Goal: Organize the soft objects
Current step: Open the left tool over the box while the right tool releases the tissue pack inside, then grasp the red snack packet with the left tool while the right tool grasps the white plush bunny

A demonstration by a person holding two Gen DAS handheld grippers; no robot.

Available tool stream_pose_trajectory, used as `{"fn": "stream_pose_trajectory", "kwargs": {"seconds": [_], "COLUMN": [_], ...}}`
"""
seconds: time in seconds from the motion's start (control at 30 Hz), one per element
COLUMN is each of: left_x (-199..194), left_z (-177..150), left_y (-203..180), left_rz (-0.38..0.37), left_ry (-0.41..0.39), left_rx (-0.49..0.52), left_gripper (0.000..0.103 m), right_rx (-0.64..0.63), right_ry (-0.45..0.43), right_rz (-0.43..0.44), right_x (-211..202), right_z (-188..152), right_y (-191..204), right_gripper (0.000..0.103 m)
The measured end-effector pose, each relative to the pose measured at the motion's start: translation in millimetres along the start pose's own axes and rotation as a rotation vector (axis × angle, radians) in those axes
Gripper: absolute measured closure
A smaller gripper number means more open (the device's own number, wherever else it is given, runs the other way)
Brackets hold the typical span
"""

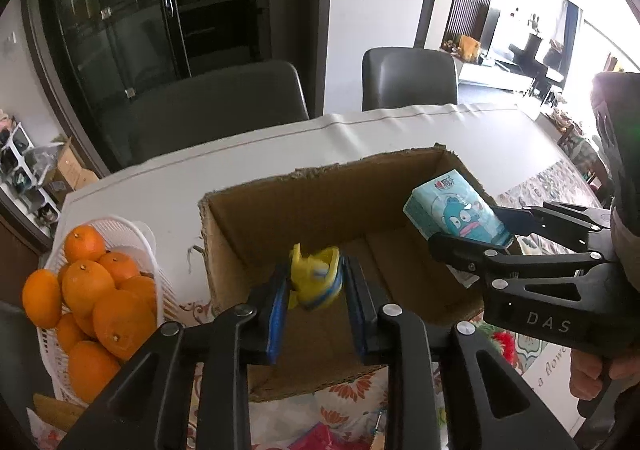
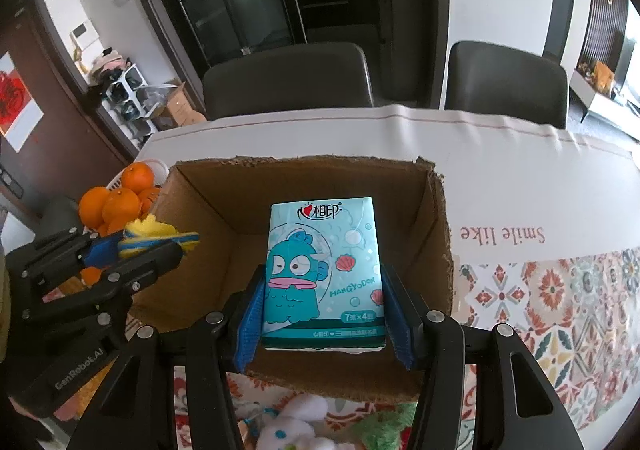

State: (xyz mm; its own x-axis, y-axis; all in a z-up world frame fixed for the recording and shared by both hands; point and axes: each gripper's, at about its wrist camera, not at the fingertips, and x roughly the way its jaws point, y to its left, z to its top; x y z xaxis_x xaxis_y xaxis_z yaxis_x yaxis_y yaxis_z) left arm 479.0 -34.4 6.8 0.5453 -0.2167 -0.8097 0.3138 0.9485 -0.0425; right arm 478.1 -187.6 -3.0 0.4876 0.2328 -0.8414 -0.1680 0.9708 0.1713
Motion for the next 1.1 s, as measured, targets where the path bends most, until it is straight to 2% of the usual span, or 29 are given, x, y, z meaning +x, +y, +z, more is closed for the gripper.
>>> {"fn": "stream_pose_trajectory", "kwargs": {"seconds": [0.07,0.1,0.13,0.33,0.6,0.83,1.1], "left_x": [2.0,2.3,2.0,-8.4,-37.7,-71.2,-97.8], "left_z": [-2.6,-2.3,-3.1,-5.2,-18.4,-40.5,-69.7], "left_y": [0.9,0.6,0.1,-0.3,0.5,-3.2,-9.0], "left_rz": [-0.004,-0.002,0.006,0.063,0.107,0.150,0.176], "left_ry": [0.004,0.003,-0.002,-0.038,-0.075,-0.116,-0.109], "left_rx": [-0.005,-0.003,-0.002,-0.014,-0.042,-0.034,-0.042], "left_gripper": [0.060,0.048,0.045,0.042,0.039,0.038,0.038], "right_rx": [0.012,0.016,0.014,-0.002,-0.005,-0.038,-0.052], "right_ry": [0.016,0.015,0.007,-0.035,-0.068,-0.095,-0.090], "right_rz": [0.020,0.019,0.013,-0.040,-0.065,-0.073,-0.074], "right_x": [3.5,3.9,3.0,-11.7,-36.9,-62.6,-86.2], "right_z": [-1.2,-1.6,-2.5,-4.5,-18.5,-37.3,-68.3], "right_y": [-2.5,-2.6,-2.0,4.4,12.4,28.0,41.5], "right_gripper": [0.042,0.036,0.033,0.033,0.033,0.033,0.033]}}
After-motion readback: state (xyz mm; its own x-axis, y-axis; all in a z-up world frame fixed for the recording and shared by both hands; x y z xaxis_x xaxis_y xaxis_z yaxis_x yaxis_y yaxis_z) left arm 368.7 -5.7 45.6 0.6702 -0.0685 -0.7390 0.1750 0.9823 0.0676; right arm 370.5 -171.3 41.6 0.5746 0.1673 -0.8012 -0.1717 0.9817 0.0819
